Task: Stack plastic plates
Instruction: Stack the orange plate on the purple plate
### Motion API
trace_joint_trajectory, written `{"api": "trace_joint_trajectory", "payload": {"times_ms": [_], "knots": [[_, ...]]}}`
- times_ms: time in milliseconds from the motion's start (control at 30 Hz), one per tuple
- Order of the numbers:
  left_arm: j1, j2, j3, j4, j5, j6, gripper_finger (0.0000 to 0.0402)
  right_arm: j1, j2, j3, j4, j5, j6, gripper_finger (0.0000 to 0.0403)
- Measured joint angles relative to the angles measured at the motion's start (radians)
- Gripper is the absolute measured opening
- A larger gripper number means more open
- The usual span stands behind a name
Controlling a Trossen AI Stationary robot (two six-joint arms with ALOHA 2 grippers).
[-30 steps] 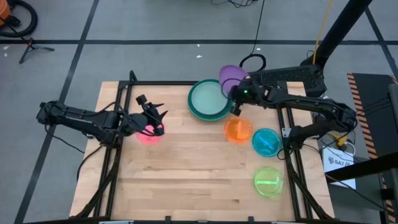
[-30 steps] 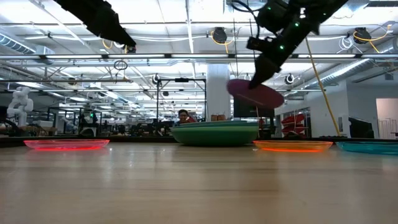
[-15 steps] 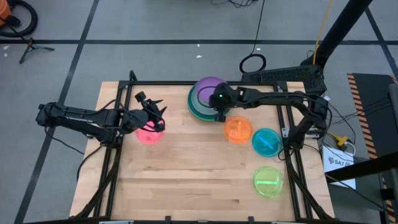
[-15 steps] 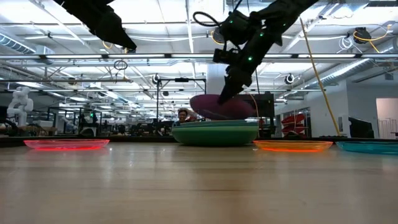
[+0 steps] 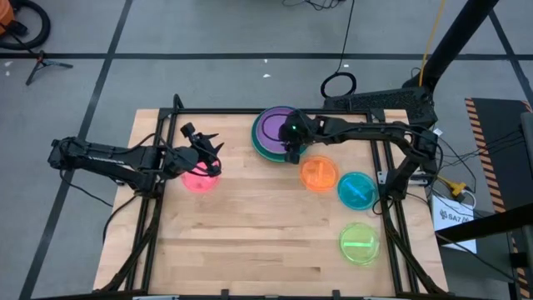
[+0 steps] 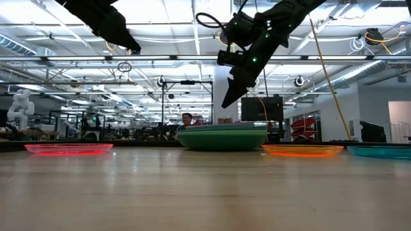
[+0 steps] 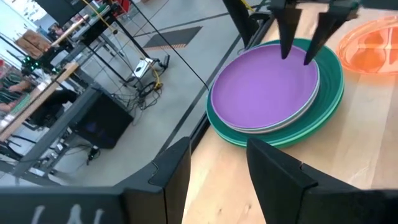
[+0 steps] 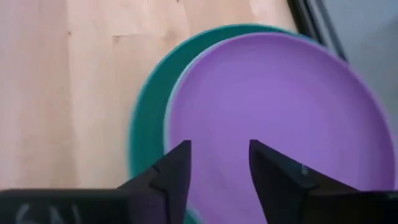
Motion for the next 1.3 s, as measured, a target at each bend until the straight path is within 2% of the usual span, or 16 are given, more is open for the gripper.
{"api": "trace_joint_trajectory", "payload": {"times_ms": [167, 233, 367, 433, 567, 700, 867, 1300], "knots": [[-0.001, 0.0, 0.0, -0.003, 0.0, -0.054, 0.0163, 0.039, -0.069, 0.0, -0.105, -0.003, 0.203, 0.0165], [-0.003, 0.0, 0.0, -0.01, 0.0, -0.073, 0.0163, 0.069, -0.109, 0.0, -0.178, -0.004, 0.308, 0.0161], [-0.021, 0.0, 0.0, -0.054, 0.001, -0.107, 0.0163, 0.147, -0.17, 0.001, -0.351, -0.086, 0.508, 0.0151], [-0.034, 0.0, 0.0, -0.08, 0.001, -0.12, 0.0163, 0.204, -0.185, -0.003, -0.412, -0.079, 0.587, 0.0144], [-0.056, 0.0, 0.0, -0.103, 0.001, -0.136, 0.0163, 0.313, -0.191, -0.059, -0.429, -0.029, 0.722, 0.0132], [-0.074, 0.0, 0.0, -0.103, 0.001, -0.132, 0.0163, 0.375, -0.168, -0.137, -0.405, 0.005, 0.85, 0.0126], [-0.079, 0.0, 0.0, -0.098, 0.001, -0.1, 0.0163, 0.384, -0.118, -0.205, -0.346, 0.008, 0.895, 0.013], [-0.078, 0.0, 0.0, -0.05, 0.0, -0.003, 0.0163, 0.384, 0.033, -0.212, -0.303, 0.072, 0.864, 0.0128]]}}
